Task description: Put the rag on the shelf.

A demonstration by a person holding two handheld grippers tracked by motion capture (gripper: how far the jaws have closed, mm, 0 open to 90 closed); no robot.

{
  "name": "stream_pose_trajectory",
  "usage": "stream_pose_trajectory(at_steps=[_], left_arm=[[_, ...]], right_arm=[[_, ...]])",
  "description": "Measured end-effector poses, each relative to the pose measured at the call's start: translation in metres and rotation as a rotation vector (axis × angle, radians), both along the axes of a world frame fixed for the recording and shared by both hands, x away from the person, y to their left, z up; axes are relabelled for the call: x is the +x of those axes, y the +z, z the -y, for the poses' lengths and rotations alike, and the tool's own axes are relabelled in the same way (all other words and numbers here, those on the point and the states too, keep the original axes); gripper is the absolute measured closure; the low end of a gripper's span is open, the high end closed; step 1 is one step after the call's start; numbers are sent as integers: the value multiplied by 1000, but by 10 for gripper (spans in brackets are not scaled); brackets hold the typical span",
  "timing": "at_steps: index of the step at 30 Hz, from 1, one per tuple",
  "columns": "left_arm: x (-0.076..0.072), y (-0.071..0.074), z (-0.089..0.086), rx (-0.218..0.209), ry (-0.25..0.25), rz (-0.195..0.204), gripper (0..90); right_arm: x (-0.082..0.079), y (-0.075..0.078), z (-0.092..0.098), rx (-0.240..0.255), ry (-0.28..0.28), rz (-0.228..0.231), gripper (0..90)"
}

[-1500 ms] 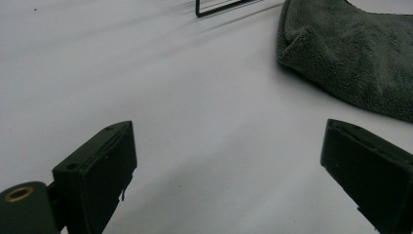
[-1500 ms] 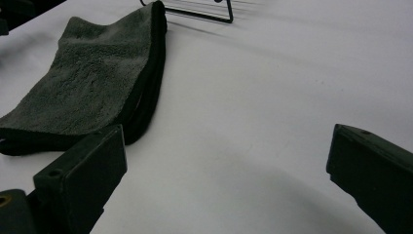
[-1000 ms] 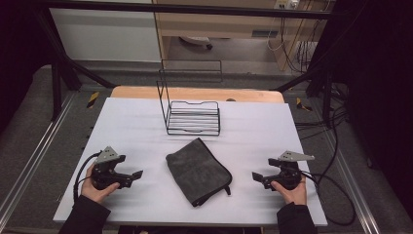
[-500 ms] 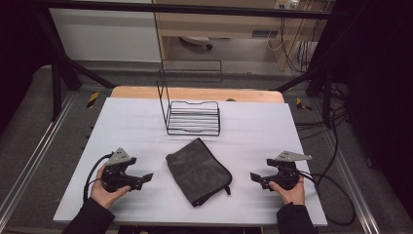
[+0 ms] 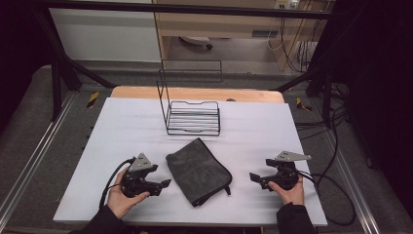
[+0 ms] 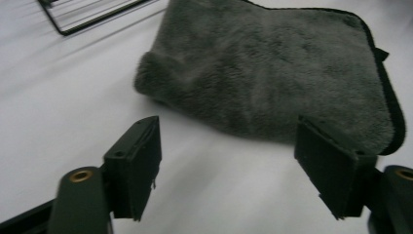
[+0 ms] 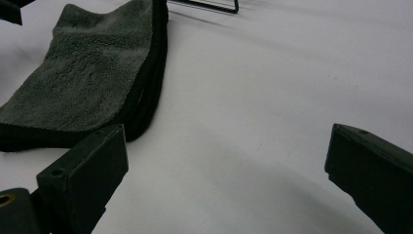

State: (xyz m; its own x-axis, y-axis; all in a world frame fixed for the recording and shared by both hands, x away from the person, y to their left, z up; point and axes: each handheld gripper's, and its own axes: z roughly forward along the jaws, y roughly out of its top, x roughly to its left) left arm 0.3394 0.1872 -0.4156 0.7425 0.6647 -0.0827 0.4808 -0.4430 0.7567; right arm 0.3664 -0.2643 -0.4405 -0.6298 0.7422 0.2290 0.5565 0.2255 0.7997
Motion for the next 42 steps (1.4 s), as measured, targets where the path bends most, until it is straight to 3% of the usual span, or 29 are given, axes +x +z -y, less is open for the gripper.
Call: stream_pose_trajectory(at_steps=[3, 10, 21, 26, 33, 42], left_arm=[[-7, 1, 17, 1, -42, -16, 369], [-15, -1, 41, 22, -92, -35, 458], [-22, -13, 74, 48, -175, -92, 530], [-23, -19, 84, 82, -168, -82, 530], [-20, -23, 90, 77, -144, -104, 558], [-19, -23, 98, 125, -119, -91, 696]], right_arm=[[0, 0, 0, 2, 1, -1, 27], [0, 0, -1, 5, 3, -6, 27], [0, -1, -1, 2, 8, -8, 27], [1, -1, -1, 1, 8, -8, 27], [1, -1, -2, 2, 9, -12, 27], [2, -2, -3, 5, 12, -14, 27]])
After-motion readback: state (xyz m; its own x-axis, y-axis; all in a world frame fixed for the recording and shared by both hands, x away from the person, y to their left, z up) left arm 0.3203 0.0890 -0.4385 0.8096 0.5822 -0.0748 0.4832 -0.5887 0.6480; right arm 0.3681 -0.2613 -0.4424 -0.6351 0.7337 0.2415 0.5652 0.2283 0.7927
